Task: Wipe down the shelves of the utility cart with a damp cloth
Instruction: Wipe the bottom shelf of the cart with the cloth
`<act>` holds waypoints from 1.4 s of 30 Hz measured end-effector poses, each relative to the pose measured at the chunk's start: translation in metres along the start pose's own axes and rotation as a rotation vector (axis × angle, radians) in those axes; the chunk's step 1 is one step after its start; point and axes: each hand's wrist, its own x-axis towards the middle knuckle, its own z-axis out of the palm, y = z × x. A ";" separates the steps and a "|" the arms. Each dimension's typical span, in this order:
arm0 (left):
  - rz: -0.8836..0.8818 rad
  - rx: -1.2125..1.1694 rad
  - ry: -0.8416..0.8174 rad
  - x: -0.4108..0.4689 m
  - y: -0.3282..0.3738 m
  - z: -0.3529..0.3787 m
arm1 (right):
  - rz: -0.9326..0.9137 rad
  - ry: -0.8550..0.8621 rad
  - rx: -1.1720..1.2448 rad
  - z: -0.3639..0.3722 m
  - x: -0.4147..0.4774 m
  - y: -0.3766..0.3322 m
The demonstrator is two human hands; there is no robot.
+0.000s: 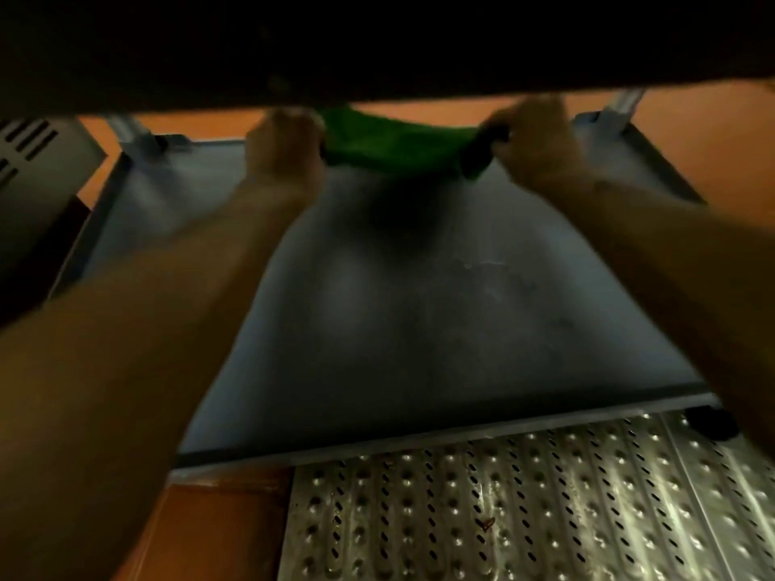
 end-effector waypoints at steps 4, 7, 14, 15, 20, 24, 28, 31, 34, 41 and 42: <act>0.113 0.071 -0.307 -0.053 0.007 0.028 | 0.151 -0.209 0.035 0.040 -0.042 -0.009; 0.110 0.047 -0.294 -0.061 -0.001 0.034 | 0.177 -0.197 0.069 0.049 -0.055 -0.001; 0.199 0.025 -0.292 -0.074 0.000 0.025 | 0.034 -0.285 0.020 0.040 -0.078 0.014; 0.213 0.019 -0.285 -0.079 0.002 0.025 | 0.023 -0.273 0.017 0.041 -0.083 0.017; 0.259 -0.007 -0.253 -0.099 0.008 0.021 | -0.006 -0.289 0.041 0.033 -0.105 0.024; 0.305 -0.023 -0.312 -0.112 0.015 0.012 | 0.017 -0.323 0.051 0.024 -0.118 0.027; 0.350 -0.002 -0.358 -0.122 0.024 0.003 | 0.035 -0.333 0.083 0.015 -0.140 0.023; 0.373 -0.016 -0.376 -0.131 0.026 -0.001 | 0.049 -0.346 0.094 0.011 -0.159 0.022; 0.383 -0.051 -0.412 -0.140 0.025 -0.004 | 0.053 -0.363 0.124 0.006 -0.176 0.023; 0.399 -0.114 -0.528 -0.160 0.023 -0.011 | 0.121 -0.390 0.172 -0.004 -0.209 0.016; 0.396 -0.119 -0.541 -0.163 0.023 -0.012 | 0.126 -0.395 0.171 -0.005 -0.214 0.014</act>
